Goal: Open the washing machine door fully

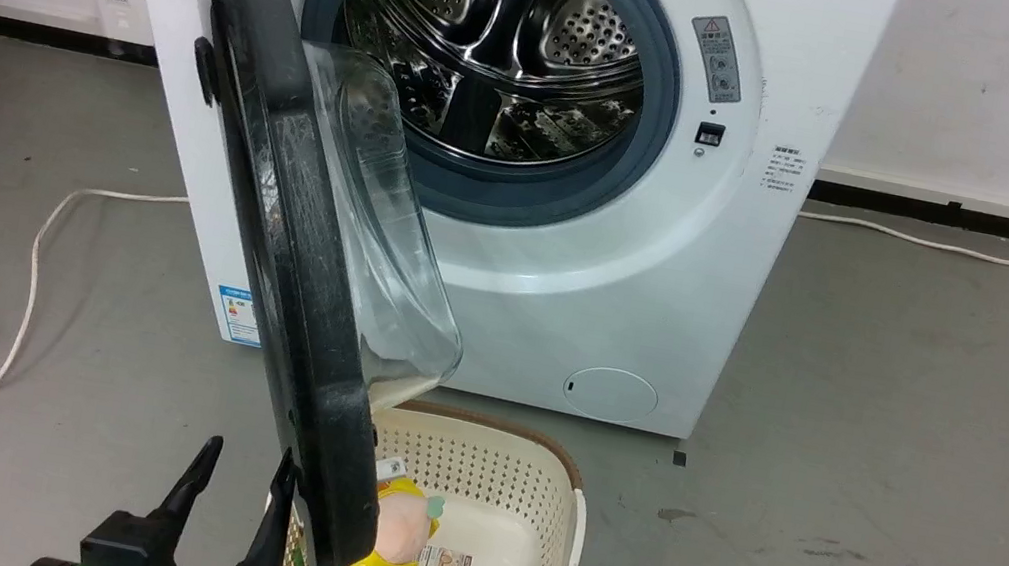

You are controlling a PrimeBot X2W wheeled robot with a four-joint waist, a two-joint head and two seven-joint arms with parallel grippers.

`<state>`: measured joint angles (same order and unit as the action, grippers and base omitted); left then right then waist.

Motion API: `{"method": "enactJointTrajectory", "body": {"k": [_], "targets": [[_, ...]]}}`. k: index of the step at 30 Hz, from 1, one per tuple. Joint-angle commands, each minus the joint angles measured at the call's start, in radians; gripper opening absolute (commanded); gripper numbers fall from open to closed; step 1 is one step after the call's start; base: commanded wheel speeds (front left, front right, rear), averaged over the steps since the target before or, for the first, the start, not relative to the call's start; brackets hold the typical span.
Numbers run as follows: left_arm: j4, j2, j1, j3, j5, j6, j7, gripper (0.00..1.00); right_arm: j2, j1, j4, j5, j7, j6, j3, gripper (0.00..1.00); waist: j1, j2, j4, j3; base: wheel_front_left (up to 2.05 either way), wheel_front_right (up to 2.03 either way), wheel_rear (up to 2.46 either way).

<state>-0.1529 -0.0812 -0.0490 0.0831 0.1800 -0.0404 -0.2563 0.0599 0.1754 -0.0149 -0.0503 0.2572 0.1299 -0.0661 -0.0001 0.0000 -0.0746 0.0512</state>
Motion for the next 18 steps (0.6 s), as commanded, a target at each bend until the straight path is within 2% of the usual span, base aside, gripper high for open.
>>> {"method": "enactJointTrajectory", "body": {"k": [1,10,11,12,13,14,18], "targets": [[-0.007,-0.001,-0.013,0.000,0.005,-0.007,-0.006,1.00,-0.005,0.014,-0.005,0.006,0.004,0.001,-0.011,1.00,0.0001,0.0000,-0.003,0.000,0.00,0.00,0.00],[-0.020,0.001,-0.009,-0.003,0.003,-0.012,-0.006,1.00,-0.009,0.016,-0.026,-0.032,0.004,0.001,-0.004,1.00,0.0001,0.0000,-0.008,0.000,0.00,0.00,0.00],[-0.020,0.001,-0.007,-0.005,0.001,-0.011,-0.006,0.81,-0.009,0.013,-0.029,-0.035,0.004,0.001,-0.003,1.00,0.0001,0.0000,-0.008,-0.001,0.00,0.00,0.00],[-0.017,0.002,-0.006,-0.007,-0.001,-0.011,-0.006,0.20,-0.009,0.011,-0.030,-0.038,0.004,0.001,-0.002,1.00,0.0001,0.0000,-0.008,-0.001,0.00,0.00,0.00],[-0.017,0.002,-0.006,-0.007,-0.001,-0.011,-0.006,0.20,-0.009,0.011,-0.030,-0.038,0.004,0.001,-0.002,1.00,0.0001,0.0000,-0.008,-0.001,0.00,0.00,0.00],[-0.010,0.003,-0.005,-0.011,0.003,-0.013,-0.006,0.00,-0.009,0.008,-0.031,-0.042,0.004,0.001,-0.001,1.00,0.0001,0.0000,-0.009,-0.002,0.00,0.00,0.00],[0.023,0.008,-0.001,-0.029,0.015,-0.011,-0.006,0.00,-0.010,0.004,-0.031,-0.049,0.004,0.001,-0.001,1.00,0.0001,0.0000,-0.010,-0.002,0.00,0.00,0.00]]}}
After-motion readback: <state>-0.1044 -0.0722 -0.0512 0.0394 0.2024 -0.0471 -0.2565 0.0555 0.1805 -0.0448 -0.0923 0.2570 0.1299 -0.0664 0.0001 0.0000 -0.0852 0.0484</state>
